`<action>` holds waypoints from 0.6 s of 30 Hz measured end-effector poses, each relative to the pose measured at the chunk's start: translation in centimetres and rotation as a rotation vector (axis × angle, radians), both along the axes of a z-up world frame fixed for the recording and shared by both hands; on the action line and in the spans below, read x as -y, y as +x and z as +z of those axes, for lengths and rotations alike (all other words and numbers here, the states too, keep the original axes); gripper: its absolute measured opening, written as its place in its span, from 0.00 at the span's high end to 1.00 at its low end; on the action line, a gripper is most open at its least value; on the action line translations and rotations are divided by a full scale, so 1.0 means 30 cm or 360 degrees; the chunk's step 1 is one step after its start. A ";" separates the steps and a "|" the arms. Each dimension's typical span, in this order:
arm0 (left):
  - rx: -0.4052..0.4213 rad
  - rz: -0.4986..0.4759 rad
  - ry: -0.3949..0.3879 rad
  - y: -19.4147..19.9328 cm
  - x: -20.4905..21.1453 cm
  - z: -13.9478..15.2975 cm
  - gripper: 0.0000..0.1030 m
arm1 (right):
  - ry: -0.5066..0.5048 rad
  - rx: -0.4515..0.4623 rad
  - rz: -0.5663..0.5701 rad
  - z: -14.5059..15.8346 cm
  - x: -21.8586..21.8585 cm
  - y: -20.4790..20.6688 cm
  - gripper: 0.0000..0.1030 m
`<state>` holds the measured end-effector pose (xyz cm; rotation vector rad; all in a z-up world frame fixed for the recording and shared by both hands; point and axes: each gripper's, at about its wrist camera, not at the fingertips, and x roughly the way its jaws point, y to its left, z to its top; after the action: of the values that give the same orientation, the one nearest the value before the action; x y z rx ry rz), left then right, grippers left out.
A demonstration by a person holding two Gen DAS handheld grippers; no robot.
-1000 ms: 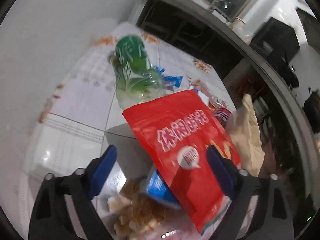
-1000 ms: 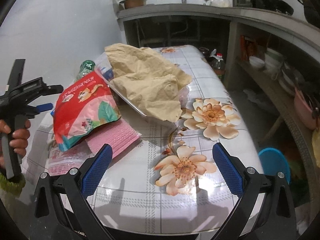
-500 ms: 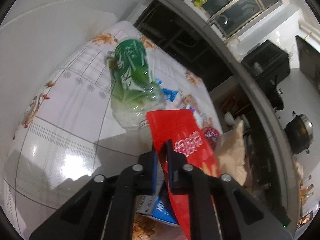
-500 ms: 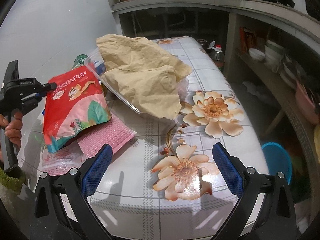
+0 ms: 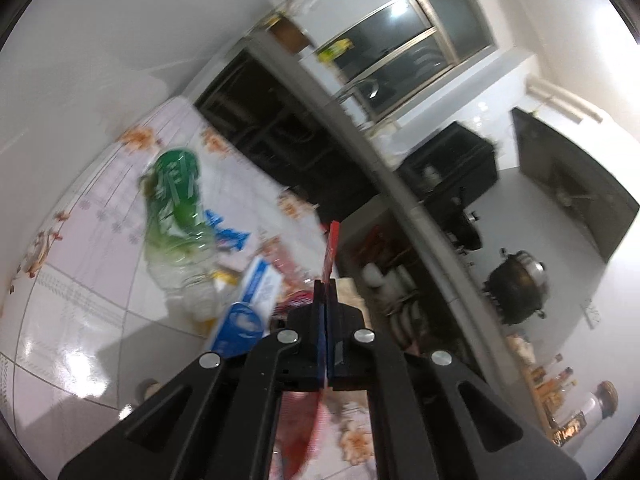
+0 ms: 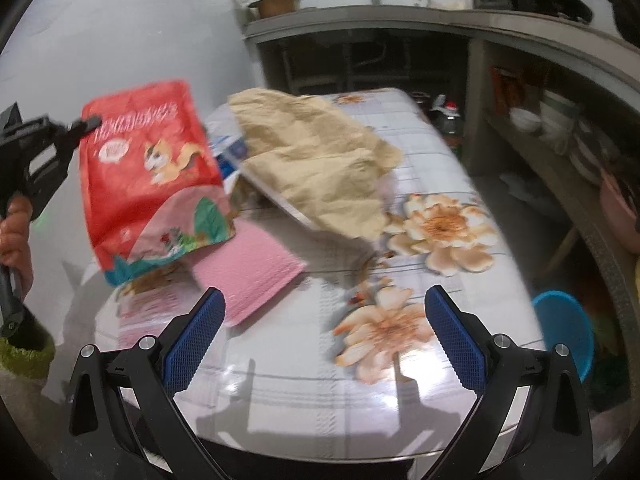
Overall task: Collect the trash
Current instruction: 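Lift the red snack bag off the table with the left gripper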
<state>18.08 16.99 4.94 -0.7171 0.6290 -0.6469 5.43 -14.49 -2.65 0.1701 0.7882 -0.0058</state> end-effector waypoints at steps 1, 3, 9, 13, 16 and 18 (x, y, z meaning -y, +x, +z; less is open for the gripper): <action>0.0022 -0.0005 -0.0015 -0.011 -0.003 0.014 1.00 | 0.0025 -0.0005 0.0037 0.000 -0.014 0.000 0.07; 0.0077 -0.0011 -0.0035 -0.040 -0.009 0.047 1.00 | 0.0087 -0.0012 0.0115 -0.003 -0.043 0.001 0.07; 0.0184 -0.0058 -0.0094 -0.097 -0.025 0.113 1.00 | 0.0192 -0.0045 0.0424 -0.018 -0.173 0.010 0.12; 0.0218 -0.0075 -0.0114 -0.115 -0.034 0.124 1.00 | 0.0064 -0.0046 0.0627 -0.033 -0.273 0.007 0.17; 0.0228 -0.0082 -0.0137 -0.121 -0.042 0.125 1.00 | -0.0142 -0.0017 0.0803 -0.042 -0.360 -0.007 0.20; 0.0240 -0.0085 -0.0146 -0.121 -0.046 0.127 1.00 | -0.0314 0.0023 0.0925 -0.056 -0.411 -0.013 0.20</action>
<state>14.46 18.38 8.75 -0.7308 0.4833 -0.7757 5.04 -2.17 -4.32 -0.2493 0.7948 0.4649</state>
